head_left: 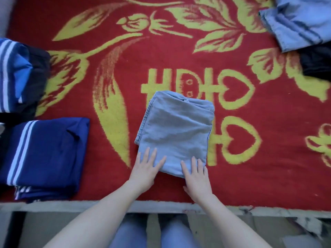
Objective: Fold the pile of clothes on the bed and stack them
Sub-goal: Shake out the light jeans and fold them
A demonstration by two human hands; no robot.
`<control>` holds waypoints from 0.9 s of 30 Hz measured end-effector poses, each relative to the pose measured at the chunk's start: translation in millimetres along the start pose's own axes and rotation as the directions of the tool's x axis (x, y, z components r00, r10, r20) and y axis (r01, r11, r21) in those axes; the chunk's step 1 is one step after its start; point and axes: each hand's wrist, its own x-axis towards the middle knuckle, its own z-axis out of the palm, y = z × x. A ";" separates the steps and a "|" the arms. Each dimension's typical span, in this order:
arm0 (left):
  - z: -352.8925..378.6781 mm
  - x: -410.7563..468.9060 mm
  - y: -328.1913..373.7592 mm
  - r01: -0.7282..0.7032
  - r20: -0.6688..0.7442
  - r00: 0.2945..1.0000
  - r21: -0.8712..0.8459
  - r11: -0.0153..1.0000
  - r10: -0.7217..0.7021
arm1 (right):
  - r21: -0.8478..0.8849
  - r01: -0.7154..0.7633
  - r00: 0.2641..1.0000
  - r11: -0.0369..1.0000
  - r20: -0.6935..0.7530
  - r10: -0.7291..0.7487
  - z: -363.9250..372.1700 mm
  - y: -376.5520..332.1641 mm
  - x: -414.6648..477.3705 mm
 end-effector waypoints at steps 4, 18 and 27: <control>27.2 20.3 -20.4 0.026 -0.072 0.997 0.144 0.989 -0.016 | -0.109 0.078 0.924 0.991 -0.364 -0.113 27.0 8.6 20.7; -7.0 61.1 -79.9 -0.088 -0.628 0.770 0.067 0.994 0.110 | -0.020 0.131 0.879 0.991 -0.460 -0.125 -55.2 -4.7 11.7; -139.3 -52.9 -240.0 0.208 -0.812 0.581 0.216 0.954 0.058 | 0.129 0.398 0.689 0.908 -0.696 -0.203 -177.5 -163.1 37.4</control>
